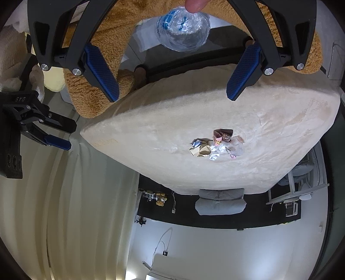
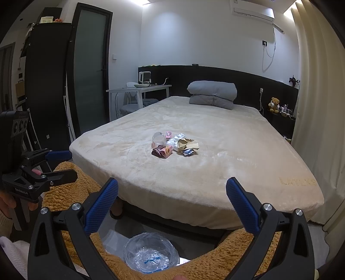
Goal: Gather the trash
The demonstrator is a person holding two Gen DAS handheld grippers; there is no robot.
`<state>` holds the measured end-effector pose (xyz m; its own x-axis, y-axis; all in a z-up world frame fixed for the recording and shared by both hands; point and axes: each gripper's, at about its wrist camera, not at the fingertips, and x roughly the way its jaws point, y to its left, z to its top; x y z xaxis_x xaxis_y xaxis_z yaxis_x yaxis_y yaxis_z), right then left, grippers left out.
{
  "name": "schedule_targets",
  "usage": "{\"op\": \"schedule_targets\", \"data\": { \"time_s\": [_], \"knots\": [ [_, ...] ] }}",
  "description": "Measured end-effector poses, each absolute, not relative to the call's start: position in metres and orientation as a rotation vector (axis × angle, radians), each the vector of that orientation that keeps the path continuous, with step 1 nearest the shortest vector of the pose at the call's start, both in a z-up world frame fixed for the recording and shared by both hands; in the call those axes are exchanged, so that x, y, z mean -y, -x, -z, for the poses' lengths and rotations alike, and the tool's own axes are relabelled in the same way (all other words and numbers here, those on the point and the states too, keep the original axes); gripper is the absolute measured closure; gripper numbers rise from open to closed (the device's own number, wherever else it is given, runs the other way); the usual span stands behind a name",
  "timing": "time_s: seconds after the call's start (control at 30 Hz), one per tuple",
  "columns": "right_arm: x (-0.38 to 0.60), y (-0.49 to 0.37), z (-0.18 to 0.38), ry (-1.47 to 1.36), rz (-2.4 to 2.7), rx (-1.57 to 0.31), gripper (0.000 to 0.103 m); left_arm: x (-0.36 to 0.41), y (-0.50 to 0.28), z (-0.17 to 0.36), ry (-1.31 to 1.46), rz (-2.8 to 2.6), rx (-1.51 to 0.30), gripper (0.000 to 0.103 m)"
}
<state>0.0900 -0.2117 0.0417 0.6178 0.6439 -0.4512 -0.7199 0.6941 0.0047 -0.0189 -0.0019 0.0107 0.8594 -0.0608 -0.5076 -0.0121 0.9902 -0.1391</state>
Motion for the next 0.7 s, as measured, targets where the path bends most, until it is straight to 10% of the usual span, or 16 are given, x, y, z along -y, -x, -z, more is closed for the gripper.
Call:
{"op": "schedule_targets", "data": {
  "time_s": [0.7],
  "knots": [
    [0.2044, -0.0918, -0.0351, 0.171, -0.786, -0.48, 0.004, 0.0106, 0.0179, -0.0104, 0.062, 0.004, -0.518, 0.006]
  ]
}}
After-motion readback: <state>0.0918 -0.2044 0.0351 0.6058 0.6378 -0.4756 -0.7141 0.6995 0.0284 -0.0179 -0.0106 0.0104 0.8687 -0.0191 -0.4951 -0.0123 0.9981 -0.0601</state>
